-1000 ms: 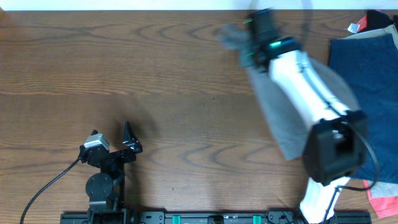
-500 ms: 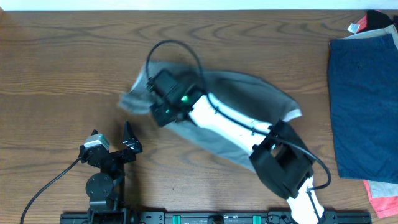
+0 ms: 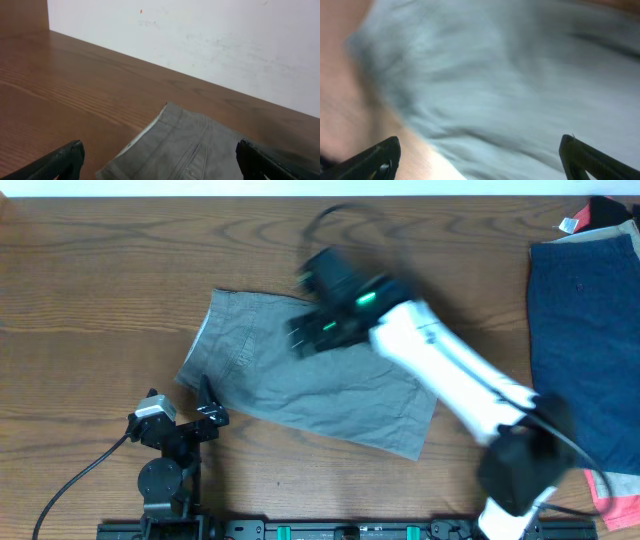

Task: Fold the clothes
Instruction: 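Pull the shorts' right end rightward with the right gripper to flatten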

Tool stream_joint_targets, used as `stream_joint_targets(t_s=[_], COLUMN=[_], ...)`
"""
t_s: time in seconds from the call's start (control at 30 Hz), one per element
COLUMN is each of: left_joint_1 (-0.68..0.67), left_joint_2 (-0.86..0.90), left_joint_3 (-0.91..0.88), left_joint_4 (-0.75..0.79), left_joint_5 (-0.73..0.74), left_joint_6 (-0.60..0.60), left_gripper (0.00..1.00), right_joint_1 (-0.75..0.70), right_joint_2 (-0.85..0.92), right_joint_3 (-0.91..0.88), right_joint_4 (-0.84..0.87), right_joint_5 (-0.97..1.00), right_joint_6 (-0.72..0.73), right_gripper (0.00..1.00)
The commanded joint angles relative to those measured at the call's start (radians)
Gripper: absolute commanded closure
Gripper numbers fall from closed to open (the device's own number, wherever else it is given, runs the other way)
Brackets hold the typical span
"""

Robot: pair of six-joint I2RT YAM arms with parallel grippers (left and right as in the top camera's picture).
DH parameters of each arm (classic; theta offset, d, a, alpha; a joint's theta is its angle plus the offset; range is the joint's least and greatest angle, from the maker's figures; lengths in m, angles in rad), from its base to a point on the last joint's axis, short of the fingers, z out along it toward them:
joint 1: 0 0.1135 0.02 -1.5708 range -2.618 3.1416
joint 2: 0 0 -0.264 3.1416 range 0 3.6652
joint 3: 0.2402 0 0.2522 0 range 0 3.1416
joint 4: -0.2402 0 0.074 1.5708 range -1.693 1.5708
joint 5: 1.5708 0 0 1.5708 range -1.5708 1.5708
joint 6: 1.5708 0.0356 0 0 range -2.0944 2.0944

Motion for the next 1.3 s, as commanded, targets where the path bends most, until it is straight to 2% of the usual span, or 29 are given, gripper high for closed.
stream_joint_targets(t_s=[0.0,0.2,0.3,0.47,0.7,0.9,1.07,1.1,1.2,1.27], left_joint_1=[-0.003,-0.003,-0.003,-0.003,-0.003,-0.003,-0.003,-0.003,-0.003,-0.003], left_joint_2=[-0.005,-0.006,-0.005,-0.005,-0.006,-0.005,-0.005,-0.005,-0.005,-0.005], left_joint_3=[-0.021,-0.021,-0.021,-0.021,-0.021,-0.021,-0.021,-0.021,-0.021,-0.021], left_joint_4=[-0.036,-0.036,-0.036,-0.036,-0.036,-0.036,-0.036,-0.036,-0.036,-0.036], left_joint_5=[-0.023,-0.023,-0.023,-0.023,-0.023,-0.023,-0.023,-0.023,-0.023,-0.023], left_joint_6=[0.013,0.013,0.013,0.013,0.013,0.013,0.013,0.013,0.013,0.013], left_gripper=[0.02,0.02,0.02,0.02,0.02,0.02,0.02,0.02,0.02,0.02], right_joint_1=[-0.120,-0.292,-0.341,-0.404,-0.475,-0.516,-0.529,-0.529,-0.528,-0.528], right_joint_2=[-0.058,-0.062,-0.075,-0.103,-0.103,-0.103,-0.103,-0.103,-0.103,-0.103], right_joint_3=[0.014,-0.020,-0.082,-0.245,-0.459,-0.587,-0.663,-0.681,-0.719,-0.747], right_joint_4=[-0.106,-0.338,-0.352,-0.270,-0.076,0.070,0.170,0.195,0.243,0.278], right_joint_5=[0.069,0.141,0.195,0.175,0.025,-0.123,-0.183,-0.190,-0.211,-0.228], right_joint_6=[-0.002,0.013,0.061,0.062,0.013,-0.092,-0.100,-0.100,-0.099,-0.099], right_gripper=[0.01,0.01,0.01,0.01,0.01,0.02,0.14,0.22,0.31,0.51])
